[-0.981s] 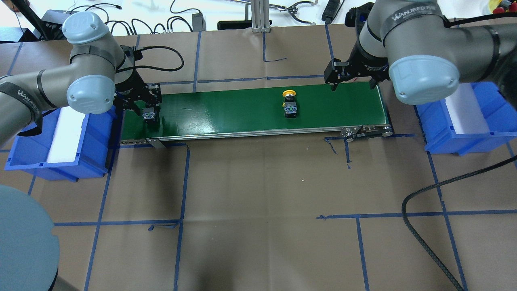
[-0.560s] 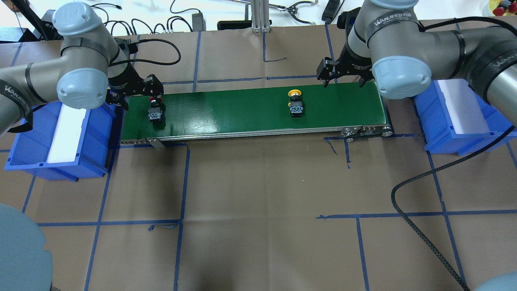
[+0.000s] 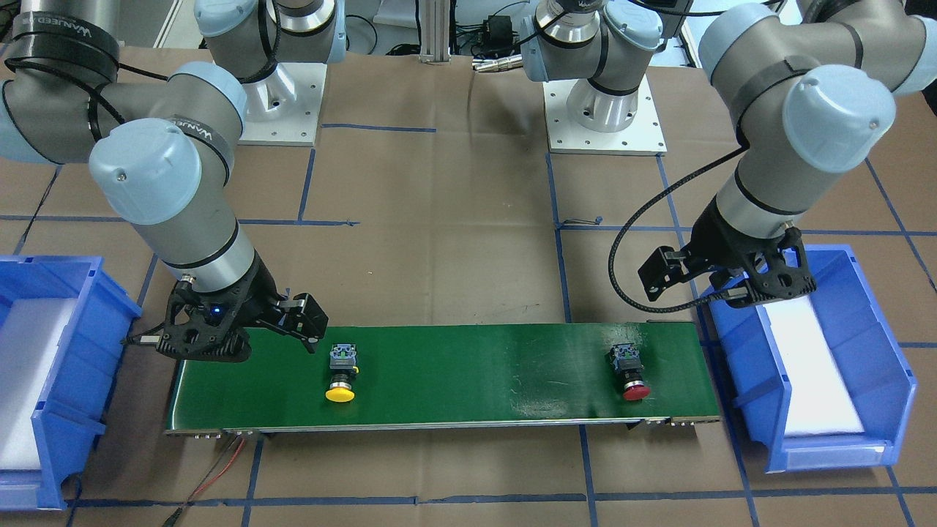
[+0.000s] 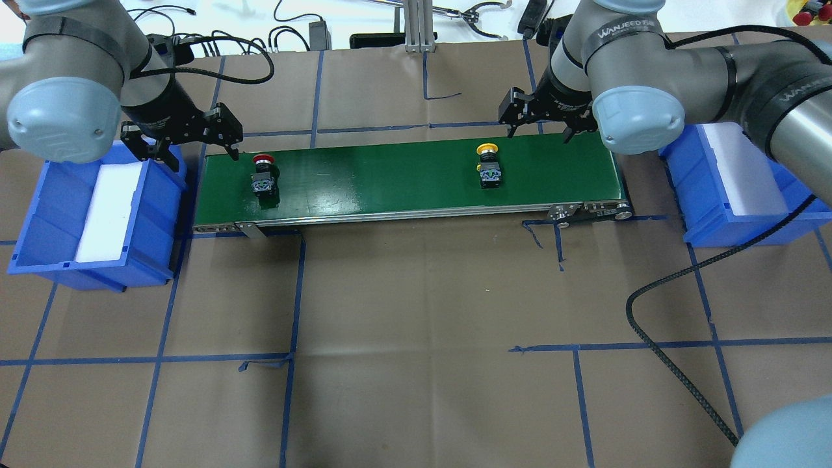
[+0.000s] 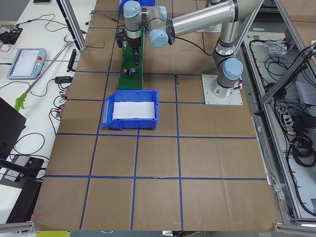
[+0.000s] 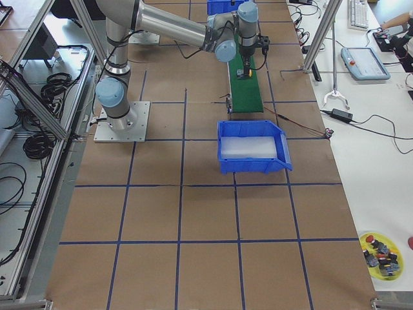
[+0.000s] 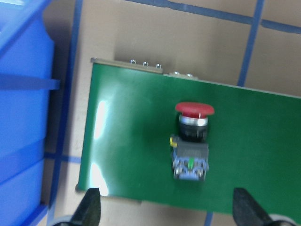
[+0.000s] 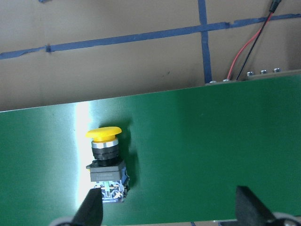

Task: Transport two buttons from left to right
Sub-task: 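Release the red button with the left gripper while the right gripper grasps the yellow button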

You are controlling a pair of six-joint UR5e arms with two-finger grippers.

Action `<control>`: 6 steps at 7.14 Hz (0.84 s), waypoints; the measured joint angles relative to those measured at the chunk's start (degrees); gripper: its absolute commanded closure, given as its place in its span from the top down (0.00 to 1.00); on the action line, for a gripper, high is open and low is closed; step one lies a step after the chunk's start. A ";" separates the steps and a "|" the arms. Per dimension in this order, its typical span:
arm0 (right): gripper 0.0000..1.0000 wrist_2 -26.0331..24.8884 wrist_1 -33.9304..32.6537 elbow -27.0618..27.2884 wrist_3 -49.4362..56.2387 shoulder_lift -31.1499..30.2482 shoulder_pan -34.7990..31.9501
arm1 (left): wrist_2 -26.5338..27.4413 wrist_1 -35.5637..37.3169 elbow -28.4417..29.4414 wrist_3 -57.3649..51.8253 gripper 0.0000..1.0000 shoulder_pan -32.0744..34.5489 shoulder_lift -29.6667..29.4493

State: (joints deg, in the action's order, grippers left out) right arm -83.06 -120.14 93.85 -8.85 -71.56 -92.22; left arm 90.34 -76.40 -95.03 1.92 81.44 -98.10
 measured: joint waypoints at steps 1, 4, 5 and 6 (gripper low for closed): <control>1.00 0.49 0.01 -0.02 -0.37 1.12 -0.13 | 0.00 -3.52 0.04 1.12 1.00 0.96 2.39; 1.00 0.63 -0.39 -0.07 -0.75 4.66 -0.52 | 0.07 -8.02 -0.51 3.34 1.00 4.61 6.90; 1.00 0.57 -0.49 -0.10 -0.75 5.83 -0.73 | 0.02 -8.25 -0.43 3.34 1.00 4.84 7.38; 0.99 0.47 -0.67 -0.18 -0.71 6.72 -0.91 | -0.04 -8.36 -0.21 3.30 1.00 4.94 7.62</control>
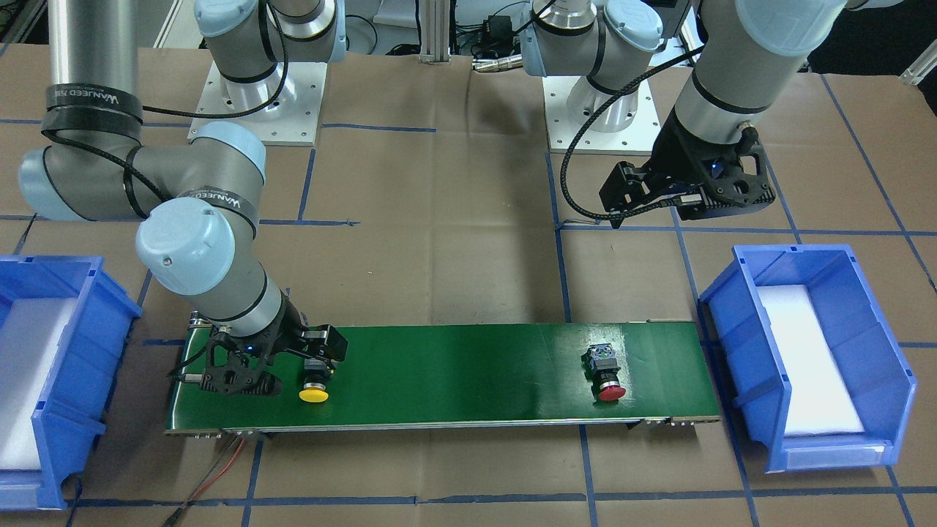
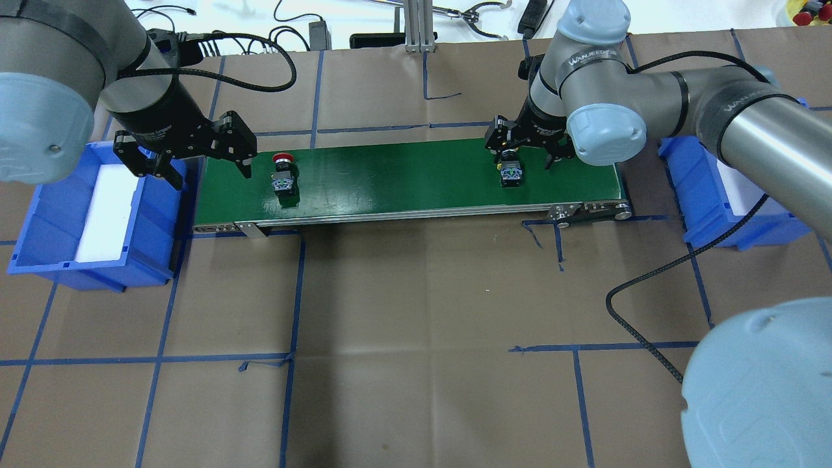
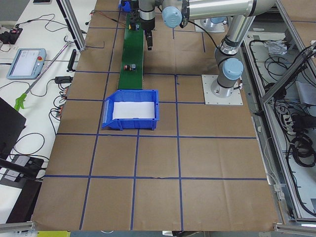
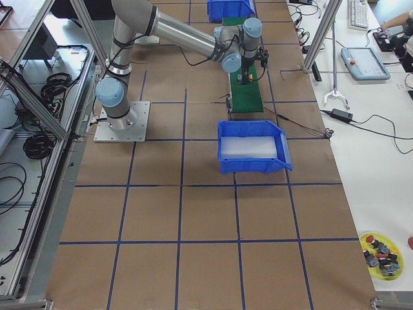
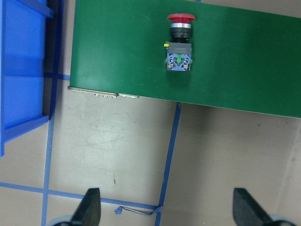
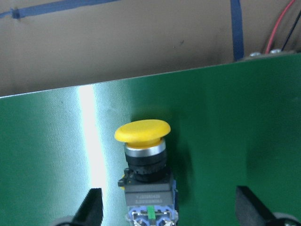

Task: Transport two buttons from left to right
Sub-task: 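Release the red button with the left gripper while the right gripper grasps the yellow button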

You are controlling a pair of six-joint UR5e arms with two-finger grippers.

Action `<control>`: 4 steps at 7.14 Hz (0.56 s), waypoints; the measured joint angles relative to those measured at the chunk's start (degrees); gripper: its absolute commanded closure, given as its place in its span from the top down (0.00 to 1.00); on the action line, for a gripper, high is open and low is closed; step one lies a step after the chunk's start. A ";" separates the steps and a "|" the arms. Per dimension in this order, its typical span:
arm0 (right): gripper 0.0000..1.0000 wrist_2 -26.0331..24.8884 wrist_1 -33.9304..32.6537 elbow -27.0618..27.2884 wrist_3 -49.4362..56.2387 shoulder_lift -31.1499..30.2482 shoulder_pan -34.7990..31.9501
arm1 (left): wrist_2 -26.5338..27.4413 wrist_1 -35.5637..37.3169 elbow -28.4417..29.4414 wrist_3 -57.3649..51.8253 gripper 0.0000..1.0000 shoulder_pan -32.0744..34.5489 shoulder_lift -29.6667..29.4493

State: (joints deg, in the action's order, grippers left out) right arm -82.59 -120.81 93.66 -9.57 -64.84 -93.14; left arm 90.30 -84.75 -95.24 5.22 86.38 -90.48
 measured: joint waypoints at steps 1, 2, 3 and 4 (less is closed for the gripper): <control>0.92 -0.13 -0.54 -0.05 0.04 0.64 -0.07 | -0.05 -0.04 0.14 -0.02 1.00 0.05 0.06; 0.78 -0.36 -1.44 -0.06 0.10 1.15 -0.10 | -0.09 -0.04 0.19 -0.03 1.00 0.08 0.06; 0.36 -0.57 -2.04 -0.06 0.21 1.70 -0.11 | -0.10 0.00 0.21 -0.04 1.00 0.09 0.07; 0.10 -0.87 -2.18 -0.06 0.52 2.08 -0.11 | -0.07 0.02 0.25 -0.03 1.00 0.10 0.10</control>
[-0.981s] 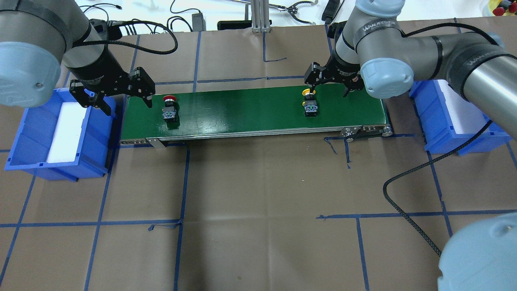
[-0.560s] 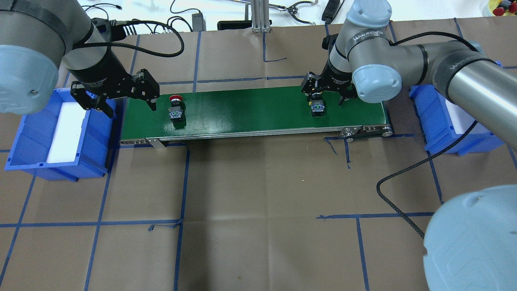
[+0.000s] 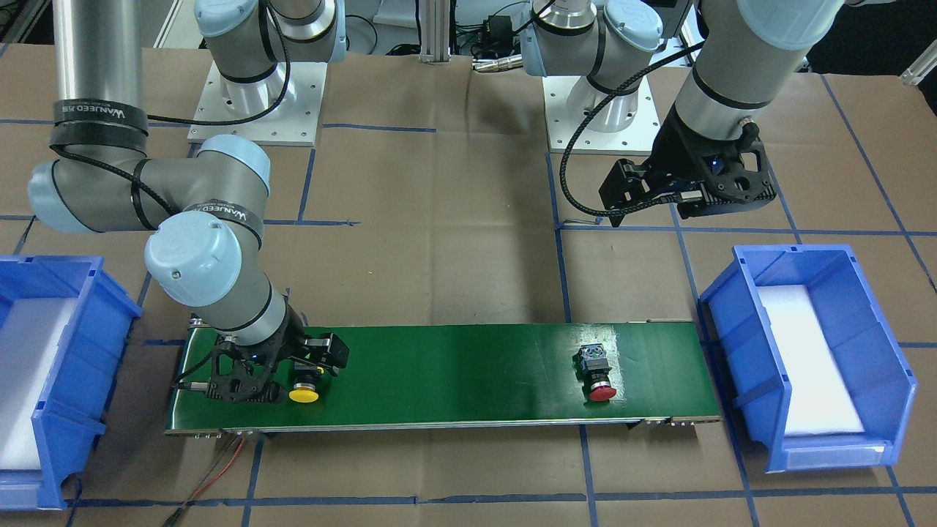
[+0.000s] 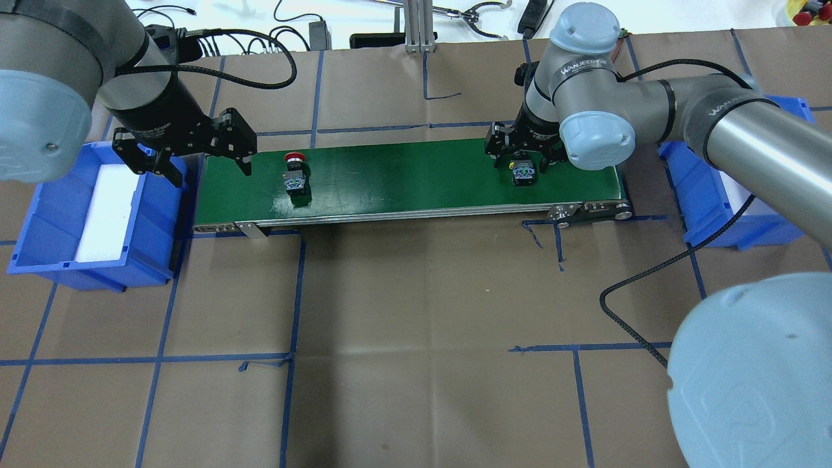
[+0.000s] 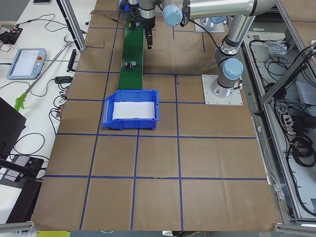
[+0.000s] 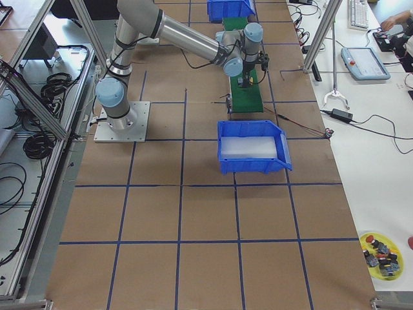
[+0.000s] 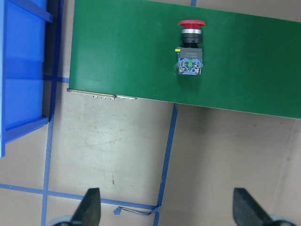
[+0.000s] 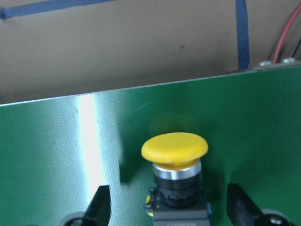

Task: Transport two buttons from left to right
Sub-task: 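Release the red button with the left gripper while the right gripper grasps the yellow button, then lift the yellow button with the right gripper and carry it into the empty bin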

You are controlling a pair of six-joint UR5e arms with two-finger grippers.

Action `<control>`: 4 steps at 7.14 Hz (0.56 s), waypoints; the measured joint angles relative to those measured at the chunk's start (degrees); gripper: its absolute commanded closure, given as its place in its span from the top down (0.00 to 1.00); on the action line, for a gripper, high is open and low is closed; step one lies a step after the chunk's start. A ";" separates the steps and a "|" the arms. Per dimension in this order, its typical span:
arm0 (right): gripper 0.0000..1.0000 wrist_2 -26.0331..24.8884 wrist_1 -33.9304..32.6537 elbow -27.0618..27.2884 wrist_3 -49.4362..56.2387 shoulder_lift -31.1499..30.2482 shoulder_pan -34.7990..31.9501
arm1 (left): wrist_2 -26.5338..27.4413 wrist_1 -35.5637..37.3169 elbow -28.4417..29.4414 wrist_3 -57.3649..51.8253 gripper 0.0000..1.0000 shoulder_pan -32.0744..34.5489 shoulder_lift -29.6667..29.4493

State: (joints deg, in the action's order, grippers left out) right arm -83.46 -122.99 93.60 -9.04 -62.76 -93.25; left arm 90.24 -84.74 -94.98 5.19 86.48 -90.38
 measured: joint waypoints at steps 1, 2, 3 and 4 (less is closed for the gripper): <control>0.08 -0.84 0.19 -0.03 0.77 0.02 0.00 | 0.00 0.03 0.03 0.00 1.00 0.00 0.00; 0.07 -2.22 0.38 -0.09 2.07 -0.07 0.00 | -0.03 0.07 0.04 0.00 1.00 0.00 -0.02; 0.07 -3.82 0.48 -0.16 3.64 -0.31 0.01 | -0.05 0.09 0.06 0.00 1.00 0.00 -0.04; 0.07 -5.25 0.67 -0.51 4.77 -0.96 0.21 | -0.06 0.09 0.06 0.00 1.00 0.01 -0.05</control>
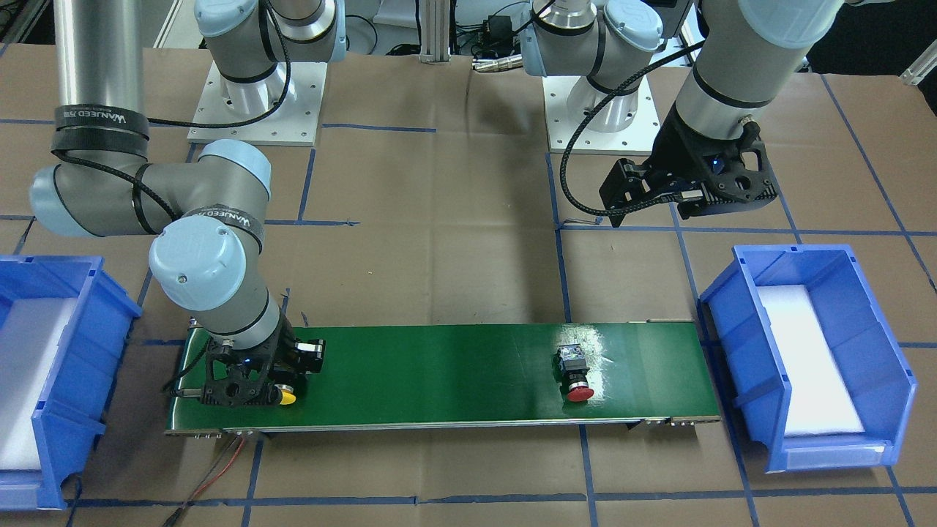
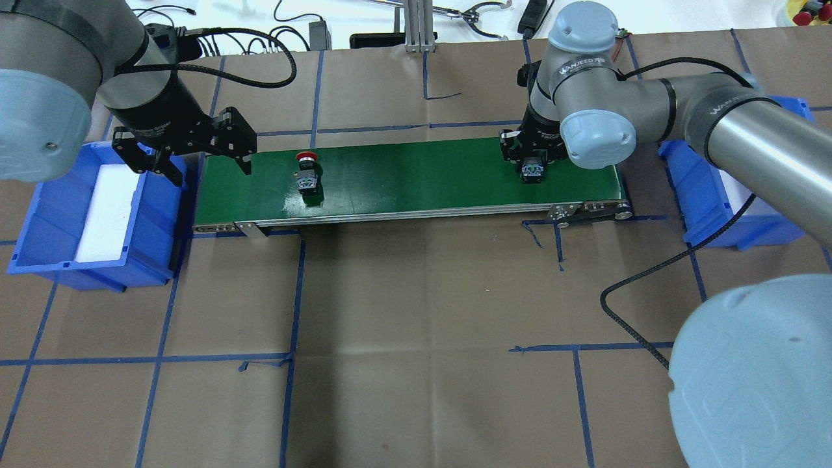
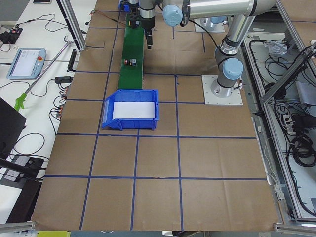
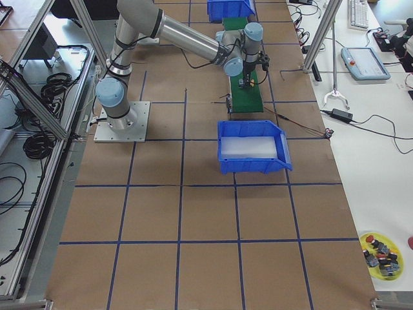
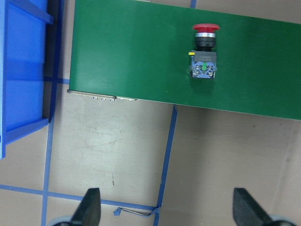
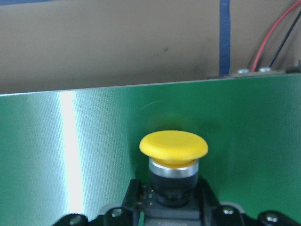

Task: Transport two buttons from left to right
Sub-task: 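Lift the yellow button with the right gripper and carry it into the empty bin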

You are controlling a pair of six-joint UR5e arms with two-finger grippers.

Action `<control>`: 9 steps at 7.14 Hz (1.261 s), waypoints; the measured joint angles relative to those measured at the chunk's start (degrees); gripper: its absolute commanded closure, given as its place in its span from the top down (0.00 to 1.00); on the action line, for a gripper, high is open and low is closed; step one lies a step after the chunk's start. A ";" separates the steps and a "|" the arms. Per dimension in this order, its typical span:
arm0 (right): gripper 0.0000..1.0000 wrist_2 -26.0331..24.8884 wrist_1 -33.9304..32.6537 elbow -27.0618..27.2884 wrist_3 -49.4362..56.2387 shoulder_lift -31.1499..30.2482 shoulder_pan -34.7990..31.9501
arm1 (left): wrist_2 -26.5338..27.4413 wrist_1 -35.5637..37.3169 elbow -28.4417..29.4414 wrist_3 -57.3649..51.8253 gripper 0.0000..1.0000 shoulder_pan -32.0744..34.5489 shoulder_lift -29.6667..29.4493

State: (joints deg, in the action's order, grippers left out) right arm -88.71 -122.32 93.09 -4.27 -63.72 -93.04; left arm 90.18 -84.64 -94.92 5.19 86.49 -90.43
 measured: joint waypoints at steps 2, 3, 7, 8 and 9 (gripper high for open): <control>0.08 -2.01 4.26 -2.87 3.29 -3.11 2.14 | 0.00 0.00 0.00 0.00 1.00 0.00 0.00; 0.07 -4.15 9.16 -5.06 6.40 -5.38 4.66 | 0.00 0.00 0.00 0.00 1.00 0.00 0.00; 0.04 -4.95 16.55 -7.95 32.96 -9.92 25.93 | -0.04 0.00 0.01 0.00 1.00 0.00 0.06; 0.04 -3.13 14.62 -7.29 37.73 -8.81 29.55 | -0.05 0.00 0.00 0.00 1.00 0.00 0.07; 0.04 -2.22 11.00 -5.53 40.39 -7.45 31.14 | -0.03 0.00 0.00 0.00 1.00 0.00 0.09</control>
State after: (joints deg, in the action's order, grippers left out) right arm -90.93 -111.32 87.56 36.12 -71.17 -61.90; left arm 90.15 -84.64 -94.92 5.18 86.49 -90.34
